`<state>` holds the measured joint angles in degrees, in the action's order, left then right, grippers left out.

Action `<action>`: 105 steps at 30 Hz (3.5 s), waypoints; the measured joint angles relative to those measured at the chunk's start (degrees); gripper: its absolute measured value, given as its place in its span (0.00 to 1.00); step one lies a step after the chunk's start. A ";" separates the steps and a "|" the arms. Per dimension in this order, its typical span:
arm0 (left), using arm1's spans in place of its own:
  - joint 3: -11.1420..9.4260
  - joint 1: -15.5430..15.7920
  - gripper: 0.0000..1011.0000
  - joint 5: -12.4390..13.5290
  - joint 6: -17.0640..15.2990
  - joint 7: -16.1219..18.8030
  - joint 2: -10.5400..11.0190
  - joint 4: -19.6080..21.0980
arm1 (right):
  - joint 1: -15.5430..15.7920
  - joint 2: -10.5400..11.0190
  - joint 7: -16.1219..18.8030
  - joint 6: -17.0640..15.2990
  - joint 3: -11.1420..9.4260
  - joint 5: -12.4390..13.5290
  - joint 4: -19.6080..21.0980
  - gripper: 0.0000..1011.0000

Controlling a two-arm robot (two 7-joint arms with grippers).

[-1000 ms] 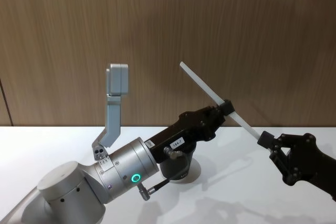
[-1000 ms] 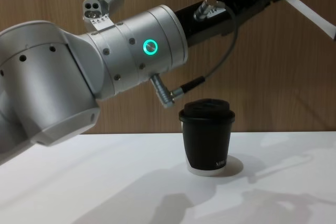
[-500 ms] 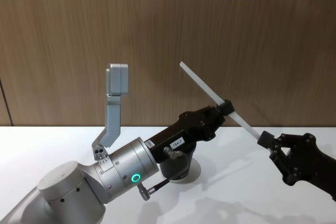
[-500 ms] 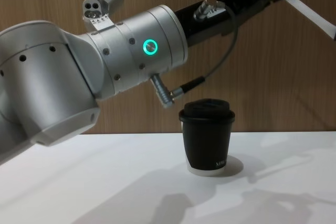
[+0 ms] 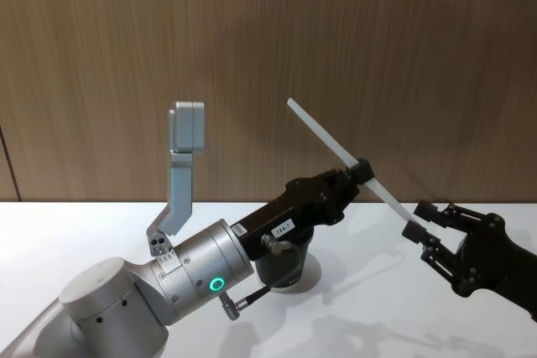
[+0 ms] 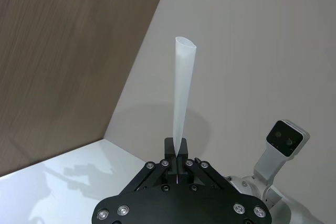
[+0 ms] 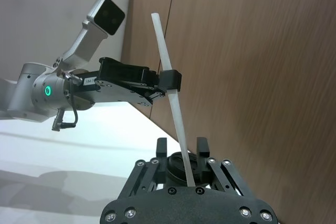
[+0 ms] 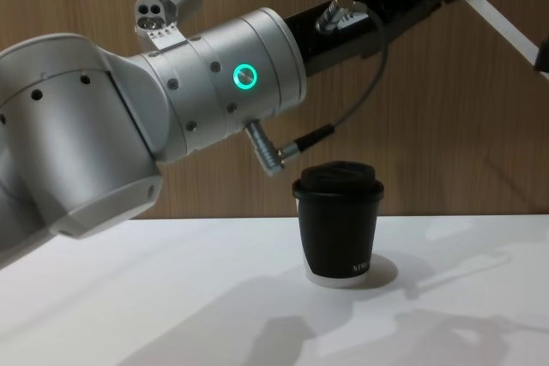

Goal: Pick up the straw with one hand, pass it to the other hand, and insert it into the cup.

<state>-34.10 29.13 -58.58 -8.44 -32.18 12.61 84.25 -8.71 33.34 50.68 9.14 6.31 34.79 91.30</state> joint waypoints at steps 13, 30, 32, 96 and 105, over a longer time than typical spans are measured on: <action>-0.03 -0.31 0.01 2.00 2.61 1.34 0.73 0.98 | 0.00 0.00 0.00 0.00 0.00 0.00 0.00 0.72; 1.53 -1.97 0.01 10.44 9.20 7.51 3.73 4.86 | 0.00 0.00 0.00 0.00 0.00 0.00 0.00 0.99; 1.81 -2.26 0.01 11.81 9.84 8.48 4.37 5.59 | 0.00 0.00 0.00 0.00 0.00 0.00 0.00 0.99; 2.98 -0.16 0.01 26.28 -7.07 20.19 12.14 13.03 | 0.00 0.00 0.00 0.01 0.00 0.00 0.00 0.99; 2.96 0.15 0.01 27.32 -7.75 20.84 11.41 11.89 | 0.00 0.00 0.00 0.01 0.00 0.00 0.00 0.99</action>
<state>-31.14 29.29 -31.26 -16.19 -11.34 24.02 96.14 -8.71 33.34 50.68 9.15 6.31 34.79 91.30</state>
